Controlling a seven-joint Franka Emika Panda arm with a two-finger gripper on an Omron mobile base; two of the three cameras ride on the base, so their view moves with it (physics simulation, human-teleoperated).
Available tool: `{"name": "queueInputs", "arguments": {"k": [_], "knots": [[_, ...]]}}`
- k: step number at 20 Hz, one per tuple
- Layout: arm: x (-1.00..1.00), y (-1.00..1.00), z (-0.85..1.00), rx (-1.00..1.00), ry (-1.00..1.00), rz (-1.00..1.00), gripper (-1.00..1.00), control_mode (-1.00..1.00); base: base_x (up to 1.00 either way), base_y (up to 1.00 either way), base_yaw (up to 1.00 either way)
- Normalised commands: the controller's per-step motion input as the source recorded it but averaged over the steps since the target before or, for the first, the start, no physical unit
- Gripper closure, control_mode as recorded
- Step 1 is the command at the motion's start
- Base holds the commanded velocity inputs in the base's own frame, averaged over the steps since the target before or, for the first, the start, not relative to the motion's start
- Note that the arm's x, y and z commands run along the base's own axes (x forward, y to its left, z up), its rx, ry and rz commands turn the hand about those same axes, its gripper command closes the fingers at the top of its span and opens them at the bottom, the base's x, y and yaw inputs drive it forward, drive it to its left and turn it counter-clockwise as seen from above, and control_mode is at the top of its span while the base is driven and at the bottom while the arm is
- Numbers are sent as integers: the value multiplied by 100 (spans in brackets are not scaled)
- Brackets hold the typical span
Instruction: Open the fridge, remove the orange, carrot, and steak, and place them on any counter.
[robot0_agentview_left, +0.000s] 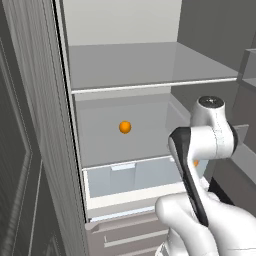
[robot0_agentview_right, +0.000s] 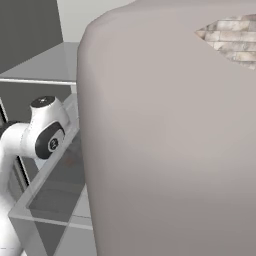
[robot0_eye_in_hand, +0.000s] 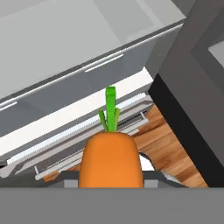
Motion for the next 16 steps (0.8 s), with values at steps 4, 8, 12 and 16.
{"name": "queueInputs", "arguments": {"k": [4, 8, 12, 16], "knots": [[-86, 13, 55, 0, 0, 10, 100, -100, 0, 0, 0], [-61, 23, 49, 1, 0, 12, 100, -100, 0, 0, 0], [-52, 19, 56, 3, 0, 11, 100, -100, 0, 0, 0], [-51, 11, 55, 2, 0, 10, 100, -100, 0, 0, 0]]}}
